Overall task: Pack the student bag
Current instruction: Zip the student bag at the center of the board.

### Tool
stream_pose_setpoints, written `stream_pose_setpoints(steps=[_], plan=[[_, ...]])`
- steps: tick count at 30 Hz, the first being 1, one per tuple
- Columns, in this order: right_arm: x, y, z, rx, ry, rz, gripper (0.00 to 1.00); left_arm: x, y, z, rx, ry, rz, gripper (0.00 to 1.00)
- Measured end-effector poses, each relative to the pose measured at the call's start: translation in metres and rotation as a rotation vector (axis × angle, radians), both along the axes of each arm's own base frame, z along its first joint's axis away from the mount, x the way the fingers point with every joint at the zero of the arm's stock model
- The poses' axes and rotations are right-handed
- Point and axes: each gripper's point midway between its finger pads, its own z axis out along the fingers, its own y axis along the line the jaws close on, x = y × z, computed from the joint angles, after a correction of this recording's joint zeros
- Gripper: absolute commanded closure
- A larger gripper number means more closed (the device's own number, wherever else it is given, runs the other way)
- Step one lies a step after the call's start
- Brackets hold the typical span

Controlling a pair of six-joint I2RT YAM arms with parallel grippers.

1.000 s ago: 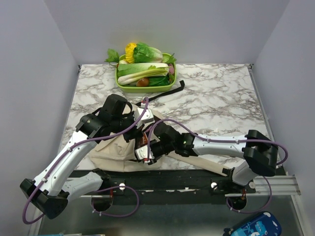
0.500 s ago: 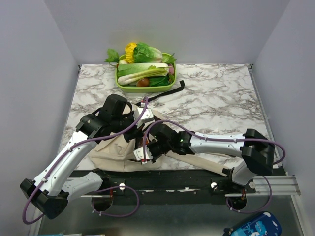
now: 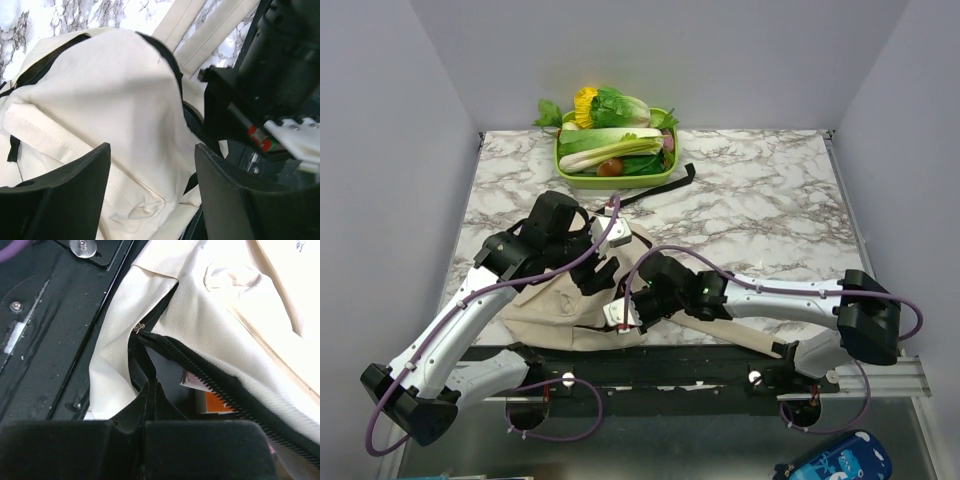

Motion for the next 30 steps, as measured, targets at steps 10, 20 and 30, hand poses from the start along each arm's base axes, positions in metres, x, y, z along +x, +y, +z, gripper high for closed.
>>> stream_pose_setpoints(steps=[10,20,30], plan=[[-0.004,-0.024,0.001,0.029,0.049,-0.108,0.99,-0.016,0.018,0.001,0.046,-0.044,-0.039,0.22],[-0.003,-0.031,0.008,0.060,0.079,-0.181,0.99,-0.042,0.040,-0.047,0.160,0.008,-0.137,0.39],[0.004,-0.036,0.028,0.111,0.052,-0.233,0.99,-0.050,0.044,-0.089,0.225,0.070,-0.236,0.33]])
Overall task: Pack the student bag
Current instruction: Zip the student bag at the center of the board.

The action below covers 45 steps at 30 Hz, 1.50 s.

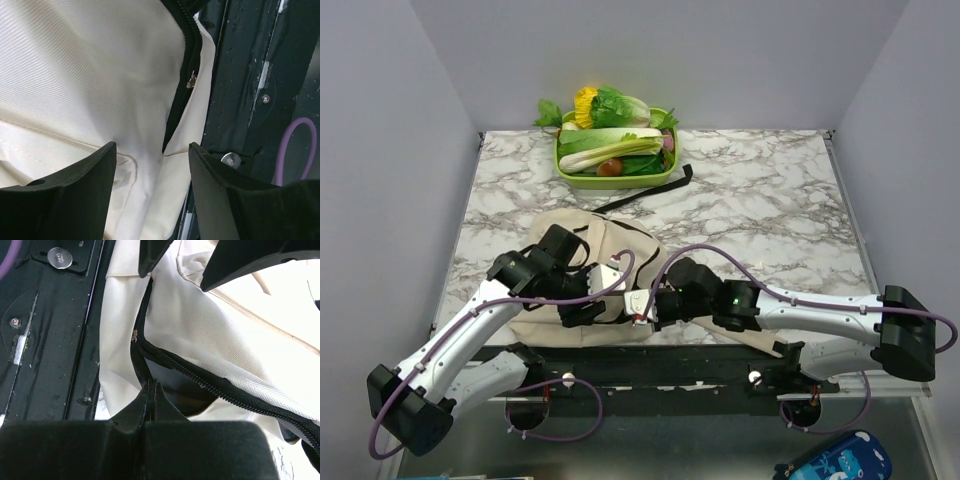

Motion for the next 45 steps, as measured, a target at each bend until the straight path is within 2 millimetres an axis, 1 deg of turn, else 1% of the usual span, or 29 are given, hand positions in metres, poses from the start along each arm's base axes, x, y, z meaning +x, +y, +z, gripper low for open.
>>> stream_pose_setpoints(steps=[4,9,16,18,19,23,24,25,27,28,30,31,34,37,40,45], plan=[[0.003,-0.001,0.001,-0.001,-0.003,-0.021,0.99,-0.003,-0.005,-0.005,-0.027,0.006,-0.039,0.32],[0.007,-0.002,0.000,-0.006,-0.014,-0.041,0.99,-0.010,-0.011,-0.018,-0.041,0.002,-0.100,0.32],[0.011,-0.004,0.000,-0.008,-0.013,-0.064,0.99,-0.004,-0.024,-0.026,-0.045,-0.010,-0.151,0.31],[0.012,-0.004,0.000,-0.008,-0.009,-0.071,0.99,-0.003,-0.030,-0.028,-0.051,-0.016,-0.165,0.32],[0.013,-0.005,-0.001,-0.011,-0.005,-0.075,0.99,-0.003,-0.032,-0.030,-0.052,-0.014,-0.171,0.34],[0.016,-0.010,-0.006,-0.020,0.013,-0.099,0.99,-0.006,-0.036,-0.031,-0.057,-0.005,-0.178,0.37],[0.017,-0.012,-0.008,-0.022,0.017,-0.104,0.99,-0.009,-0.038,-0.031,-0.059,-0.002,-0.190,0.39],[0.018,-0.014,-0.010,-0.024,0.022,-0.110,0.99,-0.012,-0.039,-0.031,-0.060,0.001,-0.201,0.43],[0.019,-0.018,-0.013,-0.026,0.032,-0.121,0.99,-0.015,-0.040,-0.031,-0.057,0.006,-0.212,0.48],[0.020,-0.018,-0.012,-0.023,0.033,-0.124,0.99,-0.018,-0.041,-0.032,-0.052,0.016,-0.218,0.54],[0.020,-0.019,-0.011,-0.017,0.037,-0.115,0.99,-0.022,-0.044,-0.031,-0.052,0.030,-0.222,0.62],[0.019,-0.019,-0.010,-0.014,0.036,-0.108,0.99,-0.024,-0.045,-0.030,-0.052,0.034,-0.227,0.70],[0.022,-0.021,-0.008,-0.010,0.041,-0.110,0.99,-0.027,-0.047,-0.030,-0.046,0.037,-0.236,0.86],[0.024,-0.024,-0.007,-0.011,0.044,-0.106,0.99,-0.026,-0.050,-0.031,-0.042,0.029,-0.234,0.96],[0.026,-0.025,-0.007,-0.008,0.048,-0.107,0.99,-0.023,-0.052,-0.031,-0.042,0.017,-0.221,1.00],[0.033,-0.033,-0.009,-0.001,0.056,-0.115,0.99,-0.013,-0.050,-0.031,-0.014,-0.020,-0.189,1.00]])
